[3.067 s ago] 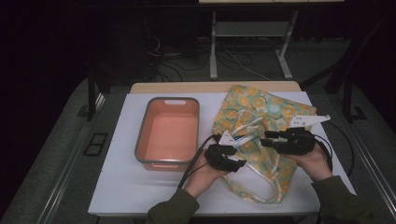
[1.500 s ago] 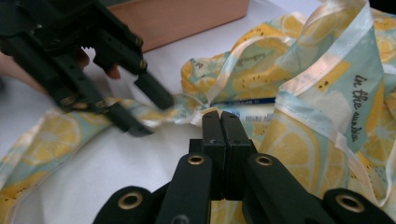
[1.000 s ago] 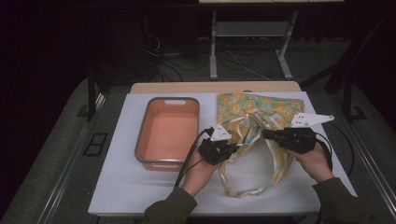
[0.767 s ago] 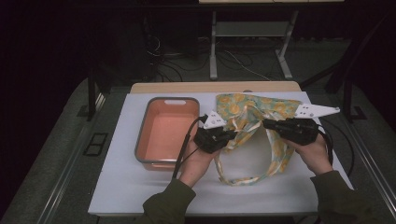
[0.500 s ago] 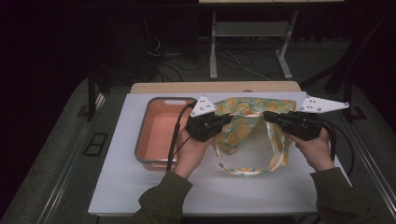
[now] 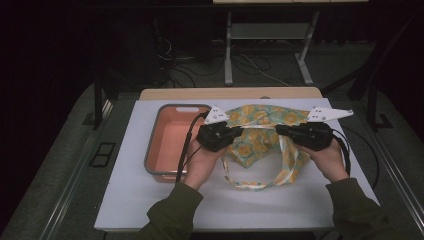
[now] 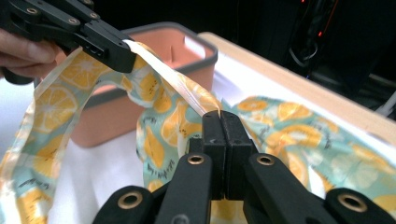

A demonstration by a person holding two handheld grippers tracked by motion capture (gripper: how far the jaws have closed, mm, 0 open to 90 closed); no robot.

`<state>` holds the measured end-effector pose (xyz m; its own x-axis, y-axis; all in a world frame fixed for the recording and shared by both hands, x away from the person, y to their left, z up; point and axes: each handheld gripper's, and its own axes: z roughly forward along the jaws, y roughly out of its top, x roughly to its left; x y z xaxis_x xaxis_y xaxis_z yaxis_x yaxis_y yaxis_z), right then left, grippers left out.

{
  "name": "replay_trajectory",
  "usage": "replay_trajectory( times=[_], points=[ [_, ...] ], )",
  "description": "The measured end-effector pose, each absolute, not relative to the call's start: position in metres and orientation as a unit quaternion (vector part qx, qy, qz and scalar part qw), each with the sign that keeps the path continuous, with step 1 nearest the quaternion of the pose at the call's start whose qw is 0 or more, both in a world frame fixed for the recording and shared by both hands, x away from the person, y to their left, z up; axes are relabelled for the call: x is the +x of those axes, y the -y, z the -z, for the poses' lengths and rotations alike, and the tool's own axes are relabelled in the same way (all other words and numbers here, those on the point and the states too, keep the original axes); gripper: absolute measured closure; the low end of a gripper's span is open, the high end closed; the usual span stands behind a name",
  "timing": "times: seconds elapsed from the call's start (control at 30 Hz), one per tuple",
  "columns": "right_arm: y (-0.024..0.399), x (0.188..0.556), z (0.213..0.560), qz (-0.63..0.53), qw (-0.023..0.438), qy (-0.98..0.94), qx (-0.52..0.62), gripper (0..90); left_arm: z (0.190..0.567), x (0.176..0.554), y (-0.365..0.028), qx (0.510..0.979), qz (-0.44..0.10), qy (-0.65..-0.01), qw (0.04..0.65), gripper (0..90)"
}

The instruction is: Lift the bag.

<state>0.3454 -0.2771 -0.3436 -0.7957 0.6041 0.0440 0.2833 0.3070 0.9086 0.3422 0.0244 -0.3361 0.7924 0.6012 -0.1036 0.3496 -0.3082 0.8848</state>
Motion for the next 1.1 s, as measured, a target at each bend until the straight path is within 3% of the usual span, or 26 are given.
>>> replay_trajectory(
  times=[0.2, 0.37, 0.53, 0.83, 0.97, 1.1],
  points=[
    [0.275, 0.347, 0.355, -0.505, 0.141, -0.804, 0.282, 85.9, 0.347, 0.343, -0.029, 0.812, -0.11, -0.299, 0.489, 84.2],
    [0.271, 0.352, 0.368, -0.479, 0.137, -0.814, 0.298, 85.1, 0.347, 0.342, -0.036, 0.807, -0.123, -0.31, 0.487, 67.0],
    [0.271, 0.363, 0.386, -0.463, 0.126, -0.817, 0.319, 84.1, 0.346, 0.341, -0.047, 0.8, -0.123, -0.316, 0.496, 57.6],
    [0.286, 0.351, 0.373, -0.504, 0.095, -0.795, 0.325, 42.3, 0.344, 0.331, -0.069, 0.8, -0.098, -0.292, 0.514, 35.0],
    [0.292, 0.34, 0.369, -0.507, 0.083, -0.793, 0.328, 32.3, 0.347, 0.326, -0.086, 0.795, -0.092, -0.289, 0.526, 29.1],
    [0.297, 0.33, 0.368, -0.514, 0.077, -0.789, 0.328, 28.2, 0.352, 0.32, -0.102, 0.797, -0.092, -0.283, 0.526, 23.8]
  ],
)
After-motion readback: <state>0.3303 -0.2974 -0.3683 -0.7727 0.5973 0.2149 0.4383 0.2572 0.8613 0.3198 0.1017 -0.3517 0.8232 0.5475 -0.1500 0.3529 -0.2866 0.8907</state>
